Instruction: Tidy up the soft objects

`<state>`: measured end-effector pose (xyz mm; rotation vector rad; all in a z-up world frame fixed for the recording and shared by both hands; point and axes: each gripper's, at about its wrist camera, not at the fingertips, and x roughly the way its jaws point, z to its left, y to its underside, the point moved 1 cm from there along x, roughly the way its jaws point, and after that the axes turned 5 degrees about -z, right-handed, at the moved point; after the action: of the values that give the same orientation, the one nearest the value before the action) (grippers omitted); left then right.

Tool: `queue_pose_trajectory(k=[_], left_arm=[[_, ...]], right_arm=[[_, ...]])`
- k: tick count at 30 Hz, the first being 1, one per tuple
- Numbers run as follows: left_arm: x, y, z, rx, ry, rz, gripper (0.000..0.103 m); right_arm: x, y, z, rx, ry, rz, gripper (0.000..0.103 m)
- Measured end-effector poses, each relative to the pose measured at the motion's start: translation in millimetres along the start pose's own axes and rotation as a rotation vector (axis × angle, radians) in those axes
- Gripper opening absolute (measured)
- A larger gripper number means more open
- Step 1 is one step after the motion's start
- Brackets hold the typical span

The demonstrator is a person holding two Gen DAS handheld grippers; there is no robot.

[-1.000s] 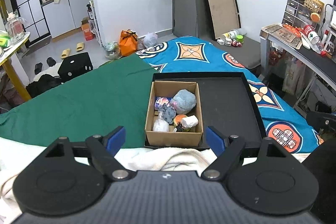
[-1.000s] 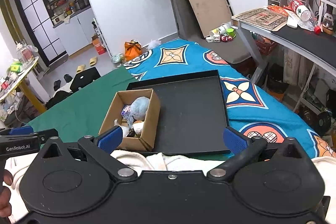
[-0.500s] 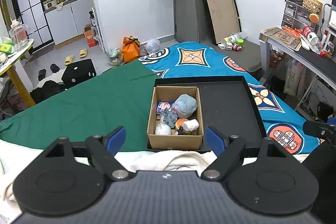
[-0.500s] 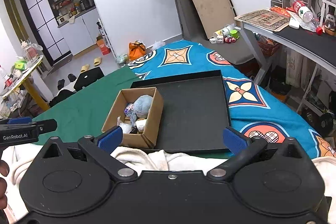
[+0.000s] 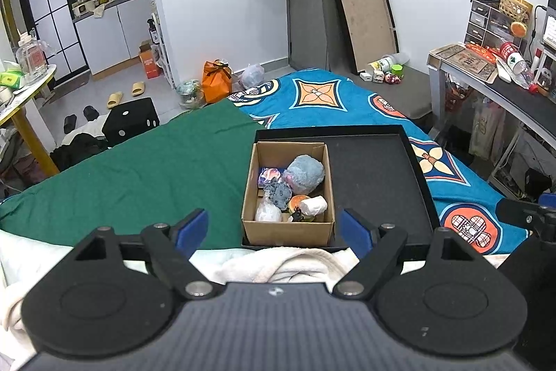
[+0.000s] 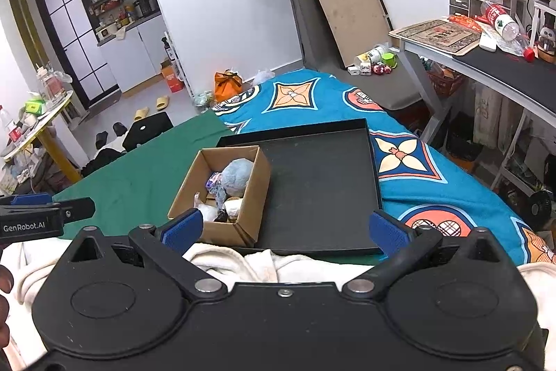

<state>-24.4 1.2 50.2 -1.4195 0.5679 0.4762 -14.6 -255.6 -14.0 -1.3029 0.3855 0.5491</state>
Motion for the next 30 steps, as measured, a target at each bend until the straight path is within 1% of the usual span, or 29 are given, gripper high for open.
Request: queue_pose_trajectory(k=[4, 22, 30], left_arm=[[-0.2, 0.5, 0.8, -0.005, -0.001, -0.002, 0.082], [0.7, 3.2, 2.0, -0.011, -0.005, -0.005, 0.082], [0.8, 4.4, 0.8, -0.015, -0.007, -0.007, 0.082]], right_arm=[[-0.3, -0.8, -0.5, -0.008, -0.009, 0.000, 0.103], [4.1, 1.1, 1.2, -0.033, 0.016, 0.020, 0.103], [4.9, 1.3, 0.5, -0.027, 0.010, 0.020, 0.103]])
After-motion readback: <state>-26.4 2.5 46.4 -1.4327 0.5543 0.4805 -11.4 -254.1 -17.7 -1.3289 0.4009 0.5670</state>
